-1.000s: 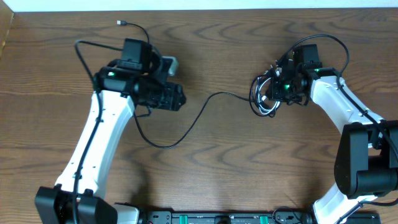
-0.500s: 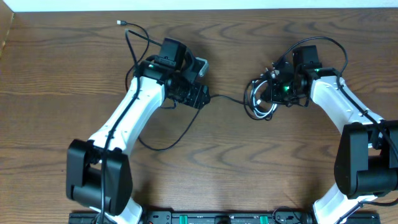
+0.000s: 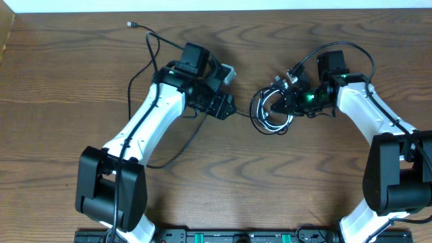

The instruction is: Untangle cables

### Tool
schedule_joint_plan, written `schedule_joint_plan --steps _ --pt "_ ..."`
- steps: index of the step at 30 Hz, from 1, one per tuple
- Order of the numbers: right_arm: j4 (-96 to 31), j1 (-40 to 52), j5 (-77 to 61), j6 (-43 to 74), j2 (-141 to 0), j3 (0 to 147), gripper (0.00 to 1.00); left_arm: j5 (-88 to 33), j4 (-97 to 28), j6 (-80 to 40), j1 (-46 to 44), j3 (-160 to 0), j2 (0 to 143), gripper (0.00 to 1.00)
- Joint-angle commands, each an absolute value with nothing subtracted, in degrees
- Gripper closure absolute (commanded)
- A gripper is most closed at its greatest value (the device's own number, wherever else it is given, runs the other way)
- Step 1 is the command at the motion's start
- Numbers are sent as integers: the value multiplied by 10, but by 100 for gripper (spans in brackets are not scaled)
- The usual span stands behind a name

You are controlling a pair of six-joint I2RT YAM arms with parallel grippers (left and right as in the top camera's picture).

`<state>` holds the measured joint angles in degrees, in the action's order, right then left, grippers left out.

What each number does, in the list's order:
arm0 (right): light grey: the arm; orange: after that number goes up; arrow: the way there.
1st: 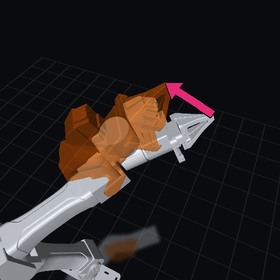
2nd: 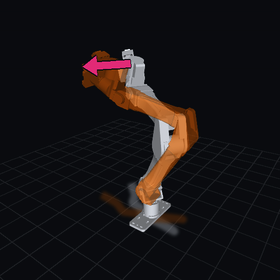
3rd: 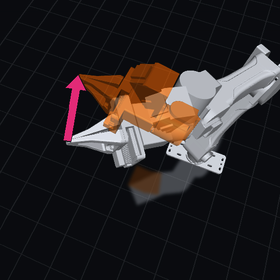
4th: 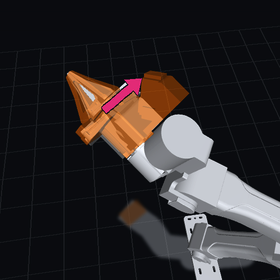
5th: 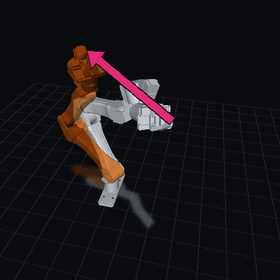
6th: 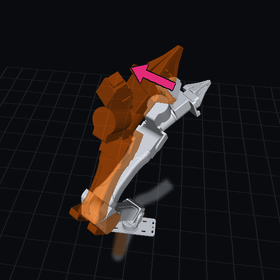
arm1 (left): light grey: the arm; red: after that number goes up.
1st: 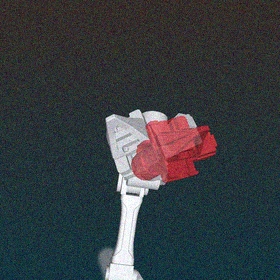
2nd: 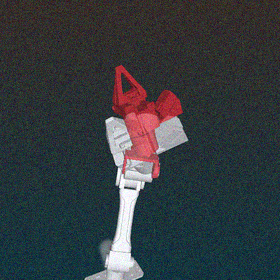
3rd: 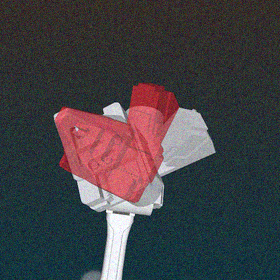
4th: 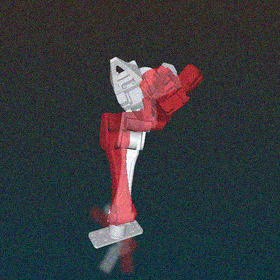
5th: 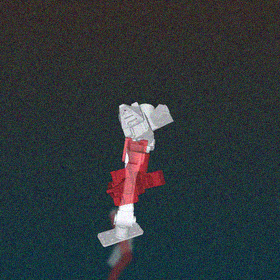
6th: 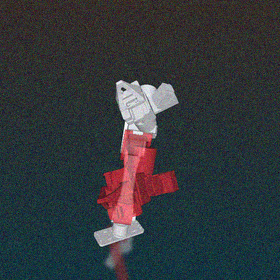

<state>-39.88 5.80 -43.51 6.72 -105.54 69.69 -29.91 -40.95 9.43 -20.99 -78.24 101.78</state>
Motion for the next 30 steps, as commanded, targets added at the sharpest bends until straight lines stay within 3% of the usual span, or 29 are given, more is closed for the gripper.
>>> schedule_joint_plan --steps 1,22,30 --pt "-403 57 -441 57 -1058 696 99 -309 -406 138 -225 -778 1030 37" --pt "-403 57 -434 57 -1058 696 98 -309 -350 263 -256 -766 1111 33" --pt "-403 57 -430 57 -1058 696 98 -309 -338 362 -261 -766 1137 33"
